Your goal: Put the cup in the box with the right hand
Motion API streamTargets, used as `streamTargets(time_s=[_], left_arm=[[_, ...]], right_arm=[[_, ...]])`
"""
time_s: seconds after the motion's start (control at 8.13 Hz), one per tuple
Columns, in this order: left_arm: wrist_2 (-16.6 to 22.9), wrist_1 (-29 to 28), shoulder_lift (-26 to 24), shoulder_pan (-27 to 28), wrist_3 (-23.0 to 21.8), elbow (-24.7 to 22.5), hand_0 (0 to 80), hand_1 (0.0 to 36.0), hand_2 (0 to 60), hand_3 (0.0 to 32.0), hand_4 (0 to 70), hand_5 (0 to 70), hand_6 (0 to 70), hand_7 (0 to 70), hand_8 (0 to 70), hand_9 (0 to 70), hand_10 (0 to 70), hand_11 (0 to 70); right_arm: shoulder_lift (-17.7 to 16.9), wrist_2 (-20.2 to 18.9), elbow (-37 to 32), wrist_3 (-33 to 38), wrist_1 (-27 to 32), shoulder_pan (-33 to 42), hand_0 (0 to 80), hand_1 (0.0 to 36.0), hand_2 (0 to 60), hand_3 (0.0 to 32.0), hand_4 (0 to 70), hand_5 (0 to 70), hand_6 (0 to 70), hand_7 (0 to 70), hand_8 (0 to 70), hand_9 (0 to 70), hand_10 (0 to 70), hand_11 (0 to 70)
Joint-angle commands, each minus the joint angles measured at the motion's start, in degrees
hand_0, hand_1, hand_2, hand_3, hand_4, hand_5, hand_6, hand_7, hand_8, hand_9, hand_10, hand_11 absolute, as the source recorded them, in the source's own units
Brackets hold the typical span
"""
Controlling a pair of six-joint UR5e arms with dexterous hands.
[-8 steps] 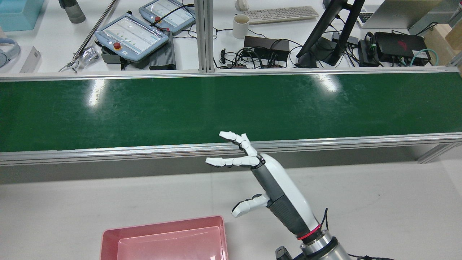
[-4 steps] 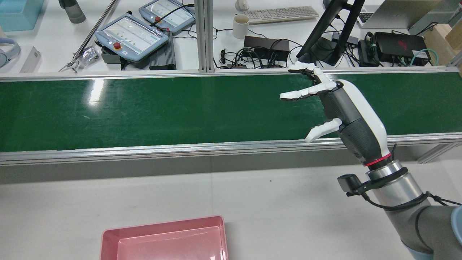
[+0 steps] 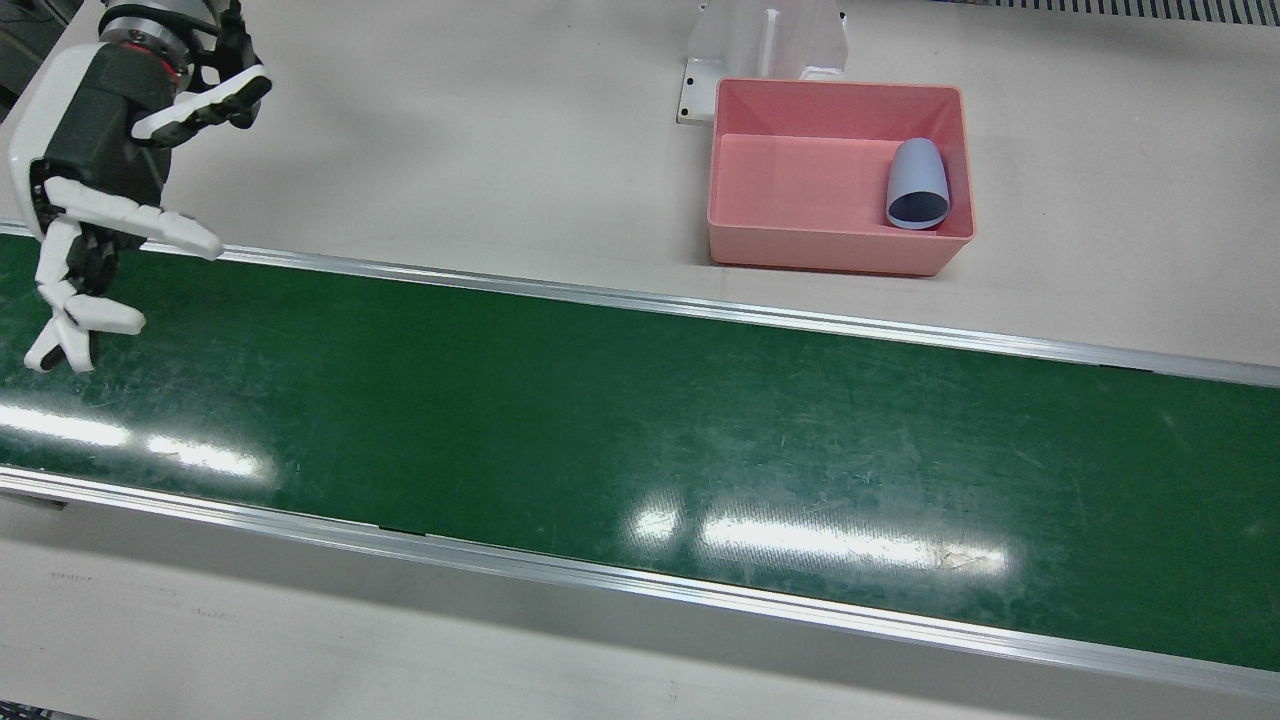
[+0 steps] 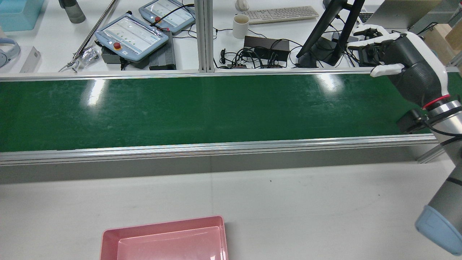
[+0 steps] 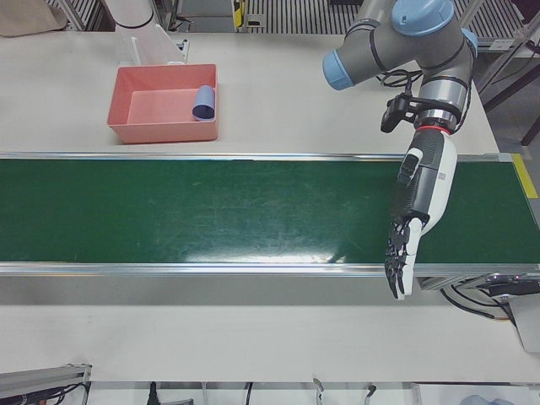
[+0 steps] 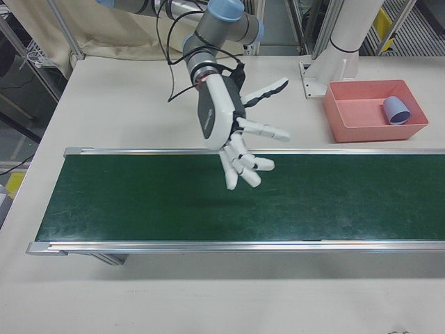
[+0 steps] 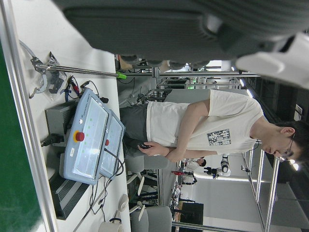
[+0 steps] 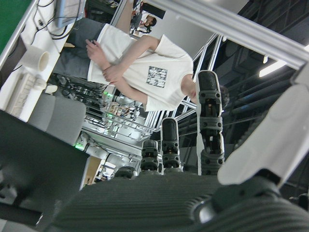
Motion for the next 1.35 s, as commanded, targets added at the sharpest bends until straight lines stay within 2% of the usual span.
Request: streamTargets(time_s=[0.0, 0.12, 0.25, 0.37, 0.49, 0.61, 0.74, 0.98, 1.23], left_arm=[[0.00, 0.01, 0.00, 0.00, 0.00, -0.05, 0.0, 0.0, 0.0, 0.0, 0.0, 0.0, 0.0, 0.0, 0.0, 0.0, 0.0, 0.0], [0.00, 0.01, 0.00, 0.00, 0.00, -0.05, 0.0, 0.0, 0.0, 0.0, 0.0, 0.0, 0.0, 0.0, 0.0, 0.0, 0.0, 0.0], [0.00, 0.01, 0.00, 0.00, 0.00, -0.14, 0.0, 0.0, 0.0, 0.0, 0.0, 0.0, 0.0, 0.0, 0.0, 0.0, 0.0, 0.0], [0.00, 0.01, 0.09, 0.00, 0.00, -0.14, 0.0, 0.0, 0.0, 0.0, 0.0, 0.0, 0.0, 0.0, 0.0, 0.0, 0.0, 0.0], [0.00, 0.01, 0.09, 0.00, 0.00, -0.14, 0.0, 0.0, 0.0, 0.0, 0.0, 0.0, 0.0, 0.0, 0.0, 0.0, 0.0, 0.0], [0.00, 0.01, 0.09, 0.00, 0.00, -0.14, 0.0, 0.0, 0.0, 0.0, 0.0, 0.0, 0.0, 0.0, 0.0, 0.0, 0.0, 0.0], [0.00, -0.08, 0.09, 0.00, 0.00, -0.05, 0.0, 0.0, 0.0, 0.0, 0.0, 0.0, 0.0, 0.0, 0.0, 0.0, 0.0, 0.0], [0.00, -0.08, 0.09, 0.00, 0.00, -0.05, 0.0, 0.0, 0.0, 0.0, 0.0, 0.0, 0.0, 0.0, 0.0, 0.0, 0.0, 0.0], [0.00, 0.01, 0.09, 0.00, 0.00, -0.05, 0.0, 0.0, 0.0, 0.0, 0.0, 0.0, 0.0, 0.0, 0.0, 0.0, 0.0, 0.0]], right_arm=[[-3.29, -4.99, -7.91, 9.54, 0.65, 8.76, 39.2, 0.0, 6.1, 0.0, 56.2, 0.2, 9.8, 44.4, 8.2, 17.8, 3.0, 3.9], [-4.54, -5.60, -11.83, 11.02, 4.74, 10.43, 37.0, 0.0, 7.0, 0.0, 53.0, 0.2, 9.8, 44.6, 8.8, 18.1, 3.0, 3.9], [-4.63, -9.18, -18.22, 12.26, 11.48, 13.67, 33.7, 0.0, 8.2, 0.0, 51.6, 0.2, 10.0, 45.1, 9.7, 18.6, 3.0, 3.8], [-4.64, -14.00, -22.55, 12.79, 14.86, 18.31, 32.0, 0.0, 10.7, 0.0, 48.9, 0.4, 10.4, 46.3, 9.8, 19.3, 4.8, 6.5], [-5.16, -16.48, -23.55, 12.88, 15.59, 21.49, 34.2, 0.0, 8.6, 0.0, 52.0, 0.4, 10.8, 48.6, 9.9, 20.1, 5.1, 6.8], [-6.03, -17.64, -23.56, 12.89, 16.38, 23.00, 36.4, 0.0, 5.9, 0.0, 57.0, 0.2, 11.2, 51.0, 10.6, 21.7, 5.1, 6.8], [-7.52, -17.56, -23.56, 12.97, 18.82, 24.15, 36.2, 0.0, 5.8, 0.0, 55.2, 0.4, 11.3, 50.8, 11.2, 22.1, 5.2, 6.9], [-7.71, -17.56, -23.56, 13.06, 18.85, 25.03, 38.4, 0.0, 1.3, 0.0, 52.9, 0.9, 11.3, 50.5, 12.5, 22.8, 4.8, 6.4], [-8.49, -17.56, -23.56, 13.15, 18.76, 25.30, 41.0, 0.0, 0.0, 0.0, 55.2, 1.2, 12.5, 56.9, 13.5, 25.1, 4.0, 5.3]])
